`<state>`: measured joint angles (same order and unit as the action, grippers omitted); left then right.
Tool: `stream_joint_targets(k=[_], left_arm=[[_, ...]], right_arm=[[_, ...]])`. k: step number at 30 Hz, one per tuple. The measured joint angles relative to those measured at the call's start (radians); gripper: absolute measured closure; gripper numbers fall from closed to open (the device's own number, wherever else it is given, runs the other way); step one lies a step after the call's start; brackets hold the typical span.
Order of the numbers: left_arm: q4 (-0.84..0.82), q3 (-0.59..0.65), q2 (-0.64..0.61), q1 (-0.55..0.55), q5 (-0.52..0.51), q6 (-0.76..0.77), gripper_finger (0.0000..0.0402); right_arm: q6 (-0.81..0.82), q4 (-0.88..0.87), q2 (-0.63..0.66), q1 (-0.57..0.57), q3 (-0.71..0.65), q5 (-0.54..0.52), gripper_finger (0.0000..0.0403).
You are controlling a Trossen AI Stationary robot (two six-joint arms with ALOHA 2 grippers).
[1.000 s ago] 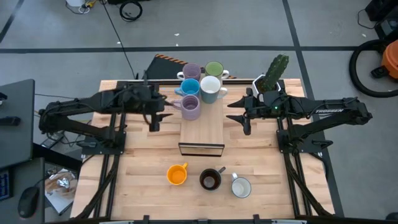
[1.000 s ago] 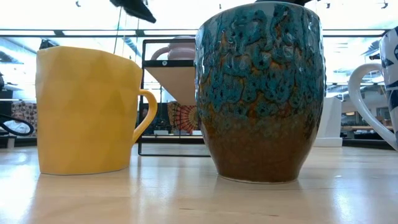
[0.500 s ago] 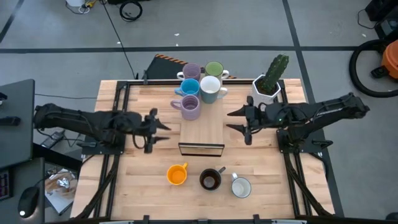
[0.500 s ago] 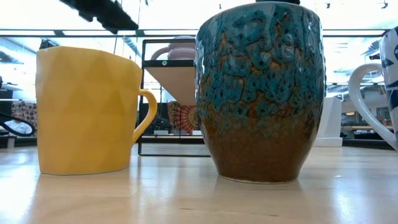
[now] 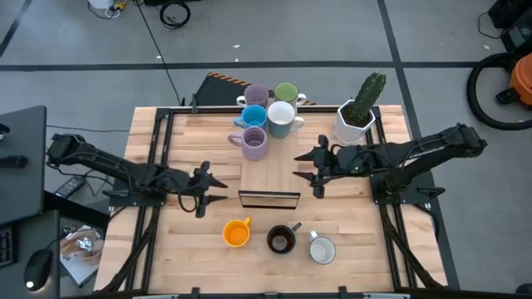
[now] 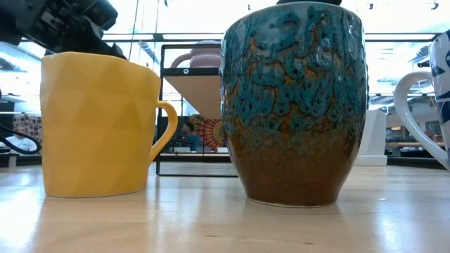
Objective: Place coffee mugs
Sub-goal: Put the light blue mug on the shelf
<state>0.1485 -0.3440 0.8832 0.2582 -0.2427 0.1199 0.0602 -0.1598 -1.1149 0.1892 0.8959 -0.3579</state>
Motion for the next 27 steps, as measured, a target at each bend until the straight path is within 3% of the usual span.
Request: stream_joint_targets(k=[15, 24, 27], left_arm=[[0.156, 0.091, 0.0, 0.004, -0.024, 0.135, 0.0228], [0.184, 0.091, 0.0, 0.004, -0.029, 0.126, 0.0228], [0.202, 0.091, 0.0, 0.004, -0.091, 0.079, 0.0228]], right_arm=[[-0.005, 0.178, -0.19, 0.008, 0.0, 0.011, 0.0193], [-0.021, 0.208, -0.209, 0.004, 0.0, 0.013, 0.0193], [-0.058, 0.229, -0.209, -0.01, 0.0, 0.018, 0.0193]])
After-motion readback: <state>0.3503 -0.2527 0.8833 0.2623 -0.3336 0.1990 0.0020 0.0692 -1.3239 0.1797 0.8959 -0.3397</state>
